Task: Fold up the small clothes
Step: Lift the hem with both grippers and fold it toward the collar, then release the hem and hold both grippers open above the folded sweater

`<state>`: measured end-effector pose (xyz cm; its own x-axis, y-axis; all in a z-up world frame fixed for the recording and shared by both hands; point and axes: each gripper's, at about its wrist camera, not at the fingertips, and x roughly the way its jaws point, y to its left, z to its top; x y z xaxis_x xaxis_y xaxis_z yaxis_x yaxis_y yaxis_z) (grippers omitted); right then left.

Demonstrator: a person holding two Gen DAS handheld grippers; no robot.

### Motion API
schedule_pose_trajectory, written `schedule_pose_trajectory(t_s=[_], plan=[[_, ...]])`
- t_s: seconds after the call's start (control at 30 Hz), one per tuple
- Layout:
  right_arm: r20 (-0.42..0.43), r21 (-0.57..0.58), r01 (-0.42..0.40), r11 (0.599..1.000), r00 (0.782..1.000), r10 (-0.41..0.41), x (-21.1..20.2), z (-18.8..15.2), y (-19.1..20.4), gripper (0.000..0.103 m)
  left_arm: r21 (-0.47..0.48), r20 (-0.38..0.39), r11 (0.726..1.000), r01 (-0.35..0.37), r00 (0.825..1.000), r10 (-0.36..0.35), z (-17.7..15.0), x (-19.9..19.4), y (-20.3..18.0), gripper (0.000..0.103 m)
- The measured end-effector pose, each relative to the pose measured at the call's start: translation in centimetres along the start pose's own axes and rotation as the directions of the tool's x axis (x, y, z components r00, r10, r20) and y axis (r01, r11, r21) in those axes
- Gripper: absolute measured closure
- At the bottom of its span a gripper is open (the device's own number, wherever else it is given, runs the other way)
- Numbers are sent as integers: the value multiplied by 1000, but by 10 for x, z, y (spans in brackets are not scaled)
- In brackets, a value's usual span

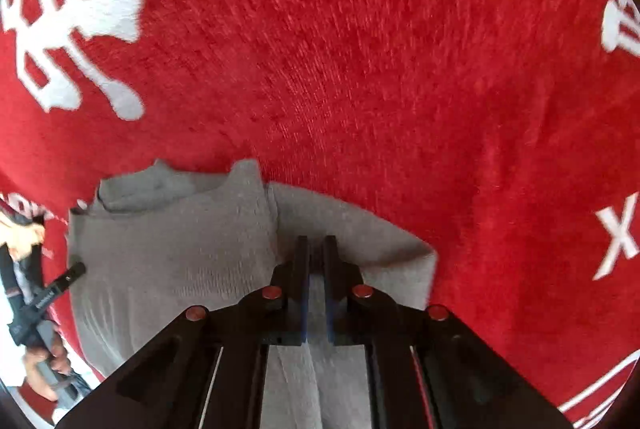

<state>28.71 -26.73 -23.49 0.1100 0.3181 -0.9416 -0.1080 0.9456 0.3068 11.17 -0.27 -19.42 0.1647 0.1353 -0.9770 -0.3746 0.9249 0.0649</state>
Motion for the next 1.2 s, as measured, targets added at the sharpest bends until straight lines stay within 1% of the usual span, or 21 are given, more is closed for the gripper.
schedule_pose_trajectory(t_s=[0.07,0.13,0.17,0.37,0.5,0.7,0.77,1.03,1.2], plan=[[0,-37,3,999,1000,-3,-13,-12,4,86,20,-3,1000,-23,1000,23,-7,-12,-5,25],[-8,-48,-10,999,1000,9,-21,-27,11,58,20,-13,999,-32,999,32,-11,-20,-9,25],[-13,-53,-22,998,1000,21,-25,-35,14,55,16,-20,999,-31,999,32,-14,-25,-13,25],[-66,-94,-52,994,997,46,-34,-76,34,54,48,-57,996,-69,996,71,-28,-44,-39,25],[-90,-115,-69,991,994,58,-34,-90,56,54,67,-80,995,-76,993,81,-38,-50,-48,25],[-102,-138,-80,987,993,66,-35,-97,71,54,74,-89,993,-88,992,94,-43,-58,-56,25],[-104,-142,-77,987,993,62,-32,-95,77,51,85,-82,991,-99,991,106,-43,-62,-60,25],[-108,-168,-73,983,993,55,-35,-95,76,50,131,-42,984,-120,991,127,-43,-72,-77,25],[-102,-188,-64,980,994,45,-36,-95,77,50,152,-36,981,-121,991,128,-43,-75,-84,25]])
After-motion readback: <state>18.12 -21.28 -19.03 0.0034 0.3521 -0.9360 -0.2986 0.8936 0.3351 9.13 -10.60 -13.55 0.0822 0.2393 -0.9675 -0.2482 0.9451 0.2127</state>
